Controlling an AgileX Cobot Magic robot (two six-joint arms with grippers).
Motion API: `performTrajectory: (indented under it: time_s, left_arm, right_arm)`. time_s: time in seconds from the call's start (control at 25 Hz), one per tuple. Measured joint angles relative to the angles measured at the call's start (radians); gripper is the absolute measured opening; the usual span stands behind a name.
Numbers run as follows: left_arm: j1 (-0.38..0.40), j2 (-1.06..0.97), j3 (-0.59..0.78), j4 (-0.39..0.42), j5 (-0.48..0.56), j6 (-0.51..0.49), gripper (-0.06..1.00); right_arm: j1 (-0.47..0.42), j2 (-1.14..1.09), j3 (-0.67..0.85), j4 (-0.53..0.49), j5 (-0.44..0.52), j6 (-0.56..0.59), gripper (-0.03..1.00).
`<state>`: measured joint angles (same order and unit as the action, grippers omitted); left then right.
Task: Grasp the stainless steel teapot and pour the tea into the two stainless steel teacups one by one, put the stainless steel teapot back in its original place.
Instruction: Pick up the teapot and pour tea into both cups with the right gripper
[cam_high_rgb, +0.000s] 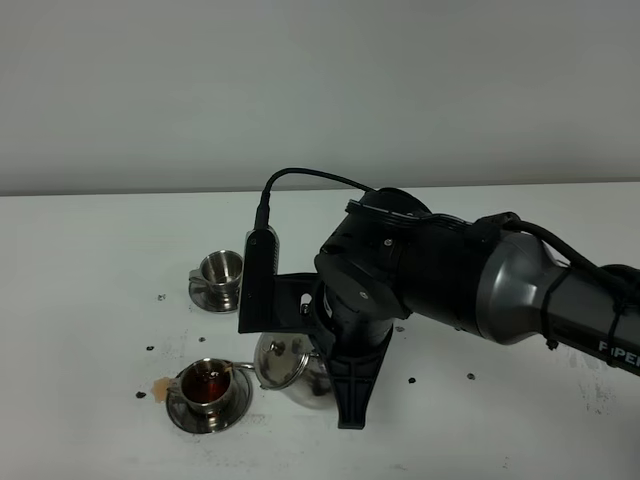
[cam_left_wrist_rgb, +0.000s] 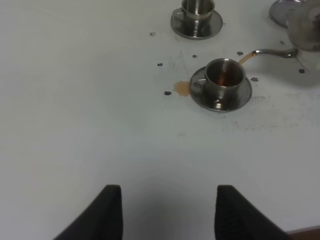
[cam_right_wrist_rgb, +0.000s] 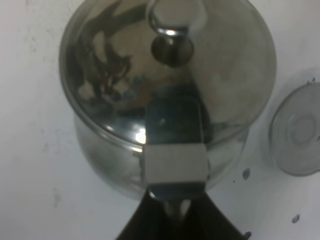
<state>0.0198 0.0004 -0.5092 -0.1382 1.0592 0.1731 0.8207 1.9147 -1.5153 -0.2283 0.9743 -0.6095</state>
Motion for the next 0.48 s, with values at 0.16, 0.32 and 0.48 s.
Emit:
performTrajectory:
  time_s: [0.16, 0.32, 0.48]
  left_arm:
    - [0.0, 0.0, 0.0, 0.0, 0.0, 0.0, 0.48]
    - [0.0, 0.0, 0.0, 0.0, 0.0, 0.0, 0.48]
    - [0.0, 0.0, 0.0, 0.0, 0.0, 0.001, 0.48]
  right_arm:
    - [0.0, 0.0, 0.0, -0.014, 0.0, -0.003, 0.09]
    - [0.001, 0.0, 0.0, -0.018, -0.002, -0.019, 0.09]
    - [0.009, 0.0, 0.0, -0.021, -0.004, -0.026, 0.09]
